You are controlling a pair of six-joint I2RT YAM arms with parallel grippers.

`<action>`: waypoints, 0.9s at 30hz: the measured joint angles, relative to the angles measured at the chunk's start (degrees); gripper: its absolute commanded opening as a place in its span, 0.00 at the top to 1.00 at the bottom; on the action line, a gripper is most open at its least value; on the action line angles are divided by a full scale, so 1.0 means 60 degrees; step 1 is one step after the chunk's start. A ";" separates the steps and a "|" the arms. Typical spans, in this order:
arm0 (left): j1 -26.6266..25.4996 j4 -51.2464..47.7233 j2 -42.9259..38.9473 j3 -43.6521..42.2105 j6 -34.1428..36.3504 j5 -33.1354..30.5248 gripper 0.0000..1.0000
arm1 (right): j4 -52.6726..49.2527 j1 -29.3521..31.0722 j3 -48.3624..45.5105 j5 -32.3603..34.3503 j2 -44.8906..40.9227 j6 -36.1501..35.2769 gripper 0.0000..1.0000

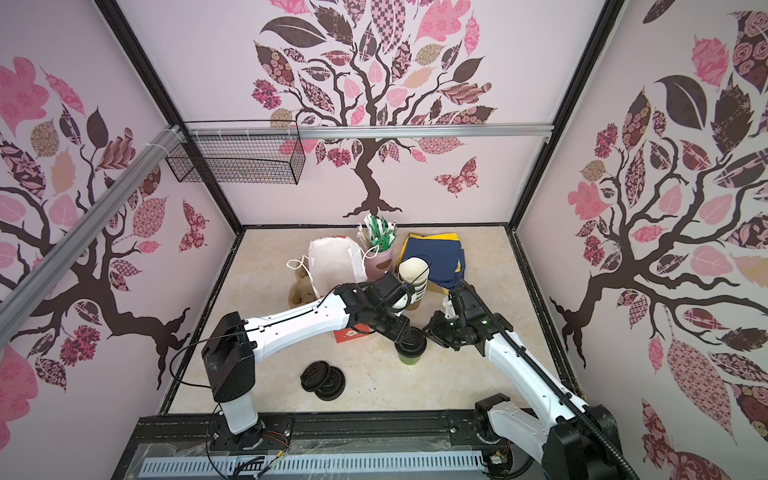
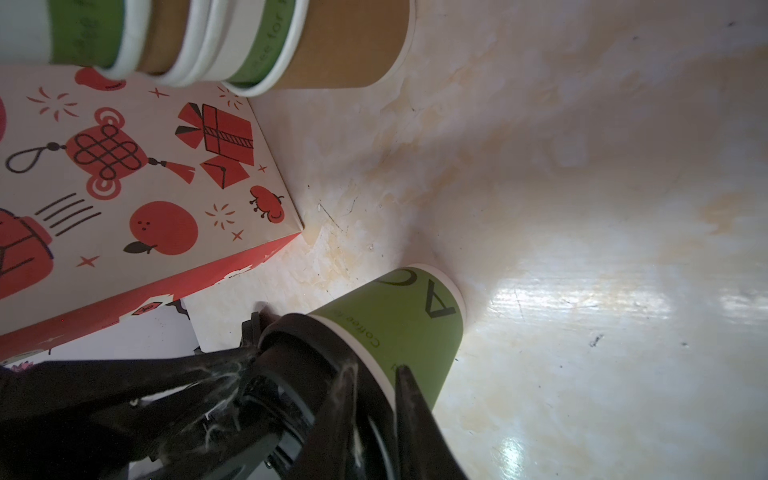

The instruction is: Pack the takeout coffee

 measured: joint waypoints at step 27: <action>-0.0007 0.0193 -0.0007 0.0000 0.0000 -0.0004 0.58 | -0.2178 0.0011 0.1421 0.1716 -0.2415 -0.0168 0.45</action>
